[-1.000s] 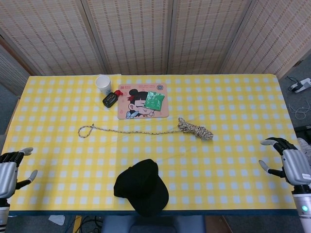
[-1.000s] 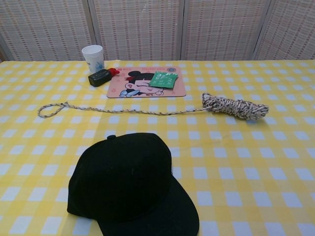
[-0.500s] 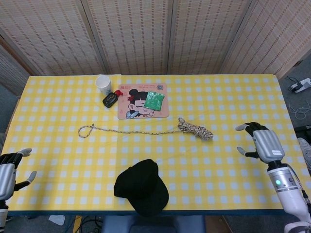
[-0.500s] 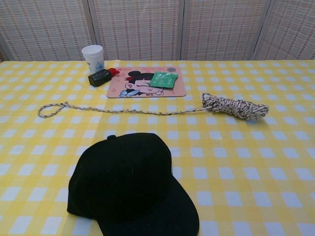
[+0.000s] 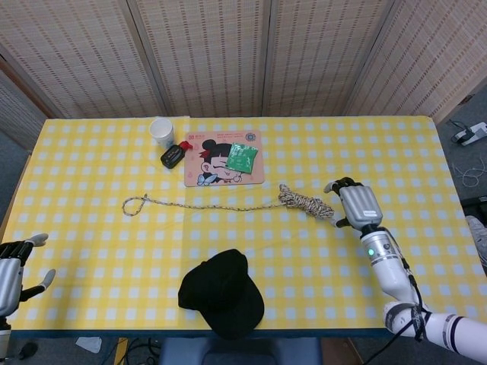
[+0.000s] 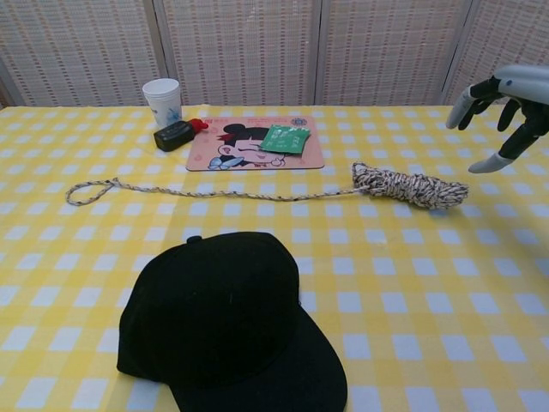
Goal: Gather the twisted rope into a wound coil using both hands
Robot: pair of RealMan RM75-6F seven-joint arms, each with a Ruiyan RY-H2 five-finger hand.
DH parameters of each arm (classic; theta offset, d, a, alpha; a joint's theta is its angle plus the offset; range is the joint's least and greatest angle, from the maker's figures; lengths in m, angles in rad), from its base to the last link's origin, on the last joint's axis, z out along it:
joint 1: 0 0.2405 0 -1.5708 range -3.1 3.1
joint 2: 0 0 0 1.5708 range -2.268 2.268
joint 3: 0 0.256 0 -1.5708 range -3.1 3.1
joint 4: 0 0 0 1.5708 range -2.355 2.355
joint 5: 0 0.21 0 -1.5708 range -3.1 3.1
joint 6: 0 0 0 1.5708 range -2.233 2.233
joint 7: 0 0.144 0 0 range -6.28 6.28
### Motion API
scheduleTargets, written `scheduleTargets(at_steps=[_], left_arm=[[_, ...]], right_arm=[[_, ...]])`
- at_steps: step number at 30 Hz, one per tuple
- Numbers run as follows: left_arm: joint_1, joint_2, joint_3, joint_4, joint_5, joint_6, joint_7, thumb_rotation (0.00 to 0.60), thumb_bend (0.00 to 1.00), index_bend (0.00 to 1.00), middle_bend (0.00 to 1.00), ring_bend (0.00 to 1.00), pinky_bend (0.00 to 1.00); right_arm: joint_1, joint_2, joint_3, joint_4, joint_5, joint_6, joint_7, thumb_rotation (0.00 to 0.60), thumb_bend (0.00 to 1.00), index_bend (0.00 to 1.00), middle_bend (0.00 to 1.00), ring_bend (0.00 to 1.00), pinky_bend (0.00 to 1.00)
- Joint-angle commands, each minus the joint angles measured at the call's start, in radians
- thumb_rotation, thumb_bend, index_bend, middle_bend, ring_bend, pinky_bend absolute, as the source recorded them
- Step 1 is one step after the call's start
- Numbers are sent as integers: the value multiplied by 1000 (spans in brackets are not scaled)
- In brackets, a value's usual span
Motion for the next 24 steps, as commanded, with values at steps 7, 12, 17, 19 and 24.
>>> scheduleTargets(at_steps=[7,12,17,19,24], left_arm=[[-1,-4,1,4,0,-5,0,600,278,304,330,273,199],[-1,-7,1,7,-5,-9,2,600,278,304,330,273,199],[-1,-9,2,11,-7,-12,3,600,278,304,330,273,199],[0,-9,2,13,-10,-12,1,600,278,304,330,273,199],[0,-12,3,20,-13,-17,-3,600,278,304,330,273,197]], right_arm=[[151,-106,2,144,215,-121,-153,600,60,280,262,108,238],[211,-138,-7,192,310,-174,-184,600,144,250,261,106,213],[254,-181,-29,256,372,-176,-222,600,144,247,262,107,201],[268,-197,-42,280,392,-178,-237,600,144,247,262,106,201],[291,-238,-65,329,418,-168,-265,600,144,247,265,106,200]])
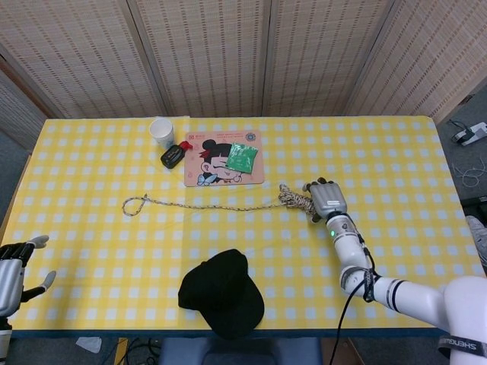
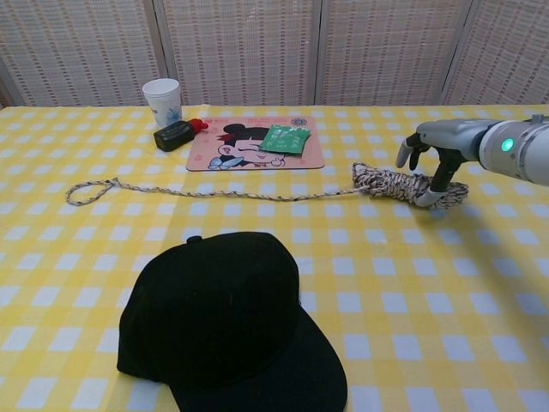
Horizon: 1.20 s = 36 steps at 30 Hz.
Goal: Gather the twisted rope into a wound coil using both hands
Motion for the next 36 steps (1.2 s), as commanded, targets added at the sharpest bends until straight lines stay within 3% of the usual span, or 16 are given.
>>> scheduleTargets(at_steps=[1,22,27,32,36], left_arm=[[0,-2,0,2,-2,-2,-2,600,278,304,330,273,196],[-4,-13,2,21,-6,-18,-16,600,278,305,330,273,190],[-5,-14,1,24,-9,-20,-18,600,278,308,330,273,190],[-5,-15,1,28,-12,-23,-21,600,278,311,330,273,190],[-7,-8,-2,33,-13,-24,-21,600,278,313,330,273,190]], right_arm=[[15,-27,-14,30,12,8,-15,600,144,247,268,106,200],[46,-130,-33,154,14,49,-72,600,212,381,370,130,200],[52,-150,-32,177,0,52,-81,600,342,438,407,164,200],[52,-172,-33,207,-46,62,-71,600,551,531,479,235,200],[36,-171,-18,208,-107,72,-6,600,607,610,536,296,234]])
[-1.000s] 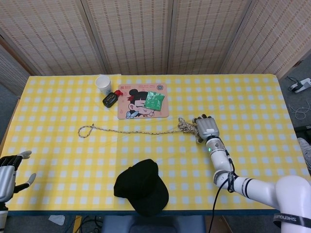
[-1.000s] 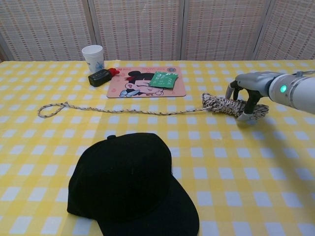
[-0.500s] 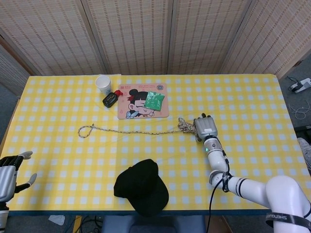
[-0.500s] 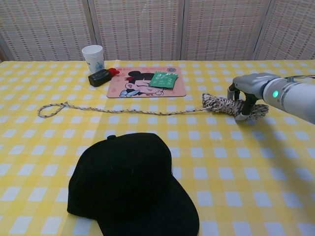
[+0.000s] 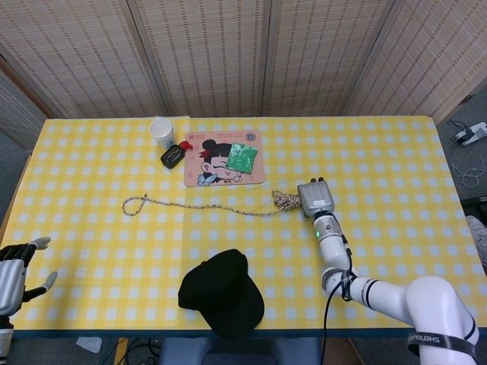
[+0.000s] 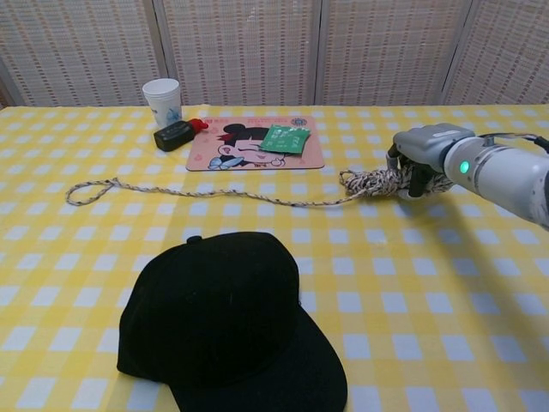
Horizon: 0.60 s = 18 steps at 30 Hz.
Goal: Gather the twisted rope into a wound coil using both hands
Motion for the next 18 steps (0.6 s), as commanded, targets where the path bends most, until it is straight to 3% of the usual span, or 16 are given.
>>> scheduleTargets(at_steps=[1,11,18], left_arm=[[-4,6,-3,3,1,-3,2,600,278,314,330,273,190],[-76,53,-57,25,15,-51,-30,600,278,326,330,275,190],[-153,72,-96,52,14,-128,-79,600,278,340,330,297,190]], right_arm=[[-16,3,13,-1,-58,11,59,600,619,628,547,310,261],[-77,103,49,-124,-259,61,274,600,679,757,635,446,524],[-127,202,71,-250,-398,96,445,600,689,787,657,485,589]])
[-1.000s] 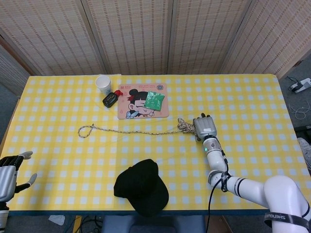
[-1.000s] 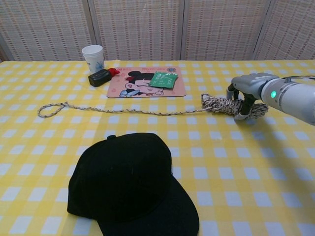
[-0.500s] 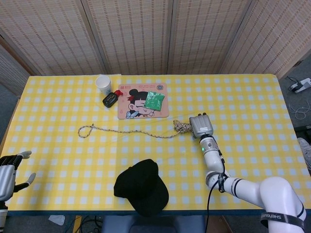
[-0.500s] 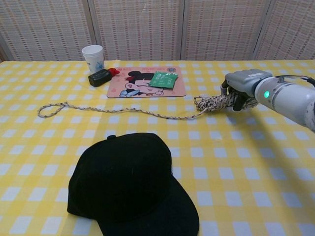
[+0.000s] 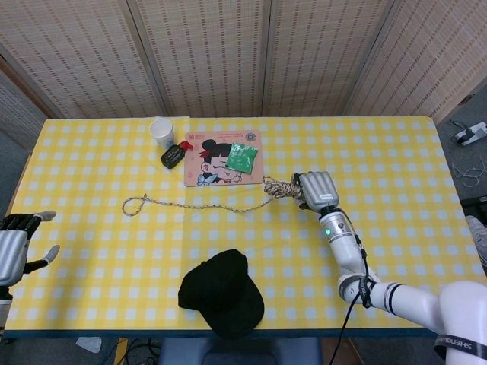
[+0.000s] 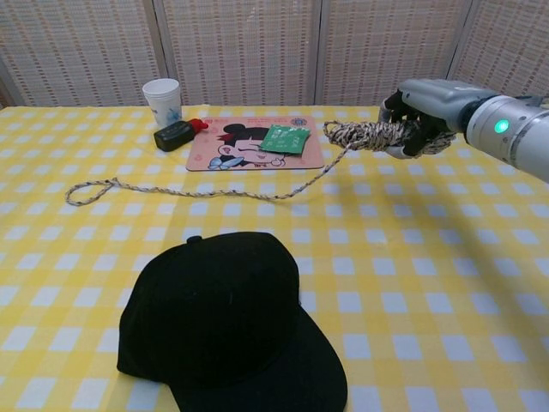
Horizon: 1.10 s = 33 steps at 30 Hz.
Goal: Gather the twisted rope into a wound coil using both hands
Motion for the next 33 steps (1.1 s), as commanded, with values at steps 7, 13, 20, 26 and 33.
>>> scheduleTargets(at_steps=[7,13,20,26,33], left_arm=[[-118,-14,-46,33,8,-101,-19,600,278,376,367,385,222],[-230,-67,-78,81,-14,-215,-17,600,278,415,607,584,520],[-361,-168,-90,173,-91,-386,21,600,278,444,910,833,870],[-443,-266,-94,258,-180,-484,92,600,278,479,1000,928,959],[-525,-367,-104,353,-254,-534,178,600,278,466,1000,947,978]], right_arm=[[-66,156,18,-181,-152,53,133,600,689,796,666,498,600],[-88,201,5,-237,-179,66,132,600,689,802,670,501,604],[-112,216,-9,-263,-205,82,143,600,689,805,671,502,604],[-122,225,-10,-266,-209,81,151,600,689,805,672,502,604],[-128,221,-16,-263,-207,74,149,600,689,808,673,504,606]])
